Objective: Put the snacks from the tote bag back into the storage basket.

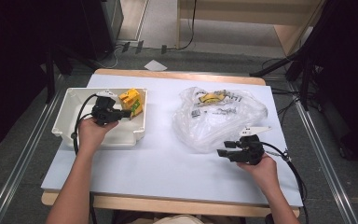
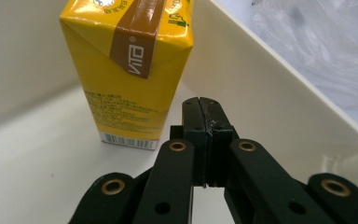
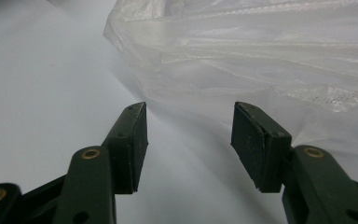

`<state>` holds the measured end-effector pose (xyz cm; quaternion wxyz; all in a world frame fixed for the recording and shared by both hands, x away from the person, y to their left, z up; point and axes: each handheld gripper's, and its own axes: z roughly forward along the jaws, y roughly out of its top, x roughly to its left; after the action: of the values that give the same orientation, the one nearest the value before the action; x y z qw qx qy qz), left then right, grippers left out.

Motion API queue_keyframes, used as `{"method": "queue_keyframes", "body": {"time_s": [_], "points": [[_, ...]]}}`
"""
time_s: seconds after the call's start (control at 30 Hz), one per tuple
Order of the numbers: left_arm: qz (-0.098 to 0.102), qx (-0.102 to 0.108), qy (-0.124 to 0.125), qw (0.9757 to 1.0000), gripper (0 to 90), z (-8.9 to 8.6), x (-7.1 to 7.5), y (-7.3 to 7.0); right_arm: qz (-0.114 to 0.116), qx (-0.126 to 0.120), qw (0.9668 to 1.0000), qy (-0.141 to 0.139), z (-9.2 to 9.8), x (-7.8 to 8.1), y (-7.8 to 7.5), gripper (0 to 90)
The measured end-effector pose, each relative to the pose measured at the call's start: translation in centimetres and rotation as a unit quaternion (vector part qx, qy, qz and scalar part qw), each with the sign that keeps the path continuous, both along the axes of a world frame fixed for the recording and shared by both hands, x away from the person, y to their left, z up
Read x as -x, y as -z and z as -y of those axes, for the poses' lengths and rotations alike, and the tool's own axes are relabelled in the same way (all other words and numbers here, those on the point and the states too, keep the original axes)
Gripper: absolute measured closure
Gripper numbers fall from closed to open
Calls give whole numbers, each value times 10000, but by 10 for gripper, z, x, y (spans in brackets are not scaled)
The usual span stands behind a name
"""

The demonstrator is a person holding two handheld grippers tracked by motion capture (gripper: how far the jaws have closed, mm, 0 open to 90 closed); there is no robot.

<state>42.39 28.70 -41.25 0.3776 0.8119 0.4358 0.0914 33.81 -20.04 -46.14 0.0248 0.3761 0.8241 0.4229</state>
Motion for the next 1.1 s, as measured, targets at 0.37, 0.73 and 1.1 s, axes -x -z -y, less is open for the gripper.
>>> {"method": "queue_keyframes", "body": {"time_s": [0.37, 0.73, 1.1], "points": [[-7, 40, 7, 10000, 900, 4, -8, 7, 17, 92, 10000, -29, -1, 3, 1, 472], [-75, 59, 25, 10000, 900, 5, -11, 12, 15, 136, 9999, -28, -1, 4, 1, 468], [-95, 41, -63, 9999, 900, -1, -14, 14, 8, 165, 9999, -37, -2, 4, 2, 471]]}}
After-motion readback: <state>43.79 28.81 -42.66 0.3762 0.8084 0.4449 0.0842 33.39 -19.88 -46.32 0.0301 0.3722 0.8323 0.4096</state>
